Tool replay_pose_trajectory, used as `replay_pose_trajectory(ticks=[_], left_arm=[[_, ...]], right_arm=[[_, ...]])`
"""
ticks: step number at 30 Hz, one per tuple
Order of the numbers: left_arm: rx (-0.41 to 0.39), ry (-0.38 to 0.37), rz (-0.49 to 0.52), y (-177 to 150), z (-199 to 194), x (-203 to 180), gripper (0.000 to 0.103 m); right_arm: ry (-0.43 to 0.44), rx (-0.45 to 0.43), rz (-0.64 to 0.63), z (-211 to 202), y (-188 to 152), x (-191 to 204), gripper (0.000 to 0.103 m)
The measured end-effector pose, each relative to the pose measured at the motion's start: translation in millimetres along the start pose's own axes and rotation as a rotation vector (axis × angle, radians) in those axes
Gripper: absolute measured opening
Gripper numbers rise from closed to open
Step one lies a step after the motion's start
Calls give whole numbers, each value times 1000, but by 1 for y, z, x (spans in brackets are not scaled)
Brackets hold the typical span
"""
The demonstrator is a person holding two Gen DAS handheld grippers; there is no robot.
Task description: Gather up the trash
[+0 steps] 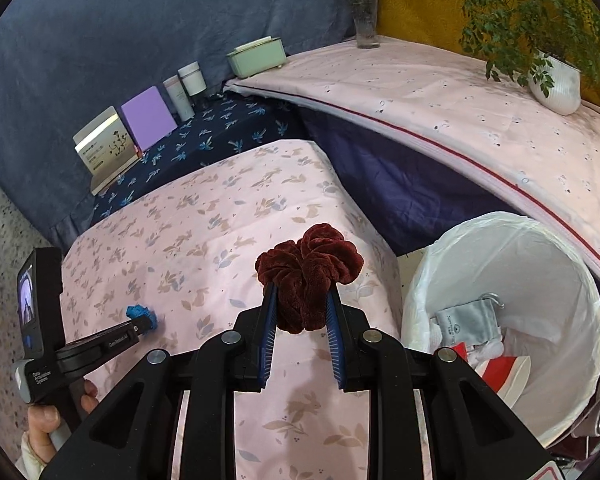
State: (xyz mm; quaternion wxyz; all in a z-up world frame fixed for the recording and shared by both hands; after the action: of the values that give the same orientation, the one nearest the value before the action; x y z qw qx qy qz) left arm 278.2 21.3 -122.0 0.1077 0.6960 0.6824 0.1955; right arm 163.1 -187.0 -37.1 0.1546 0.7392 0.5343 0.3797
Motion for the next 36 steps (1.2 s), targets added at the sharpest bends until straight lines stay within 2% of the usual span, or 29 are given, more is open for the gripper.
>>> replay_pose_trajectory(ticks=[8,11,20,30,36], left_arm=[[-11,17,27,2,3,-17,20],[-13,11,30,0,0,-20,15],[-59,-31,91,-19,-38,-42,14],[-111,-90,214,-43,-81,-103,14],[-144,-151,305,-60,-105,-155,14]], right_arm=[[-3,1,18,0,-1,-8,22],[-5,-2,26,-3,-2,-13,22],[0,-24,45,-18,-4,-23,22],[-25,-55,68,-50,-14,-47,22],[-98,-83,90,-82,-21,-81,22]])
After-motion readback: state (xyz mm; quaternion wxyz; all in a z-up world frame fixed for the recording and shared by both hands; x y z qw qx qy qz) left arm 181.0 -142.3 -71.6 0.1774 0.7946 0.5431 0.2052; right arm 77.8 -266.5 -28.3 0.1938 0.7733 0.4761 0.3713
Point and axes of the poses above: each gripper's, at about its wrist camera, not at the fingertips, and z roughly the way its jaws point, x to its left, y to its top, the point moved 4 cm from there along z, roughly the way its jaws point, and after that the axes turned 15 degrees about y, right-handed, at the moved point
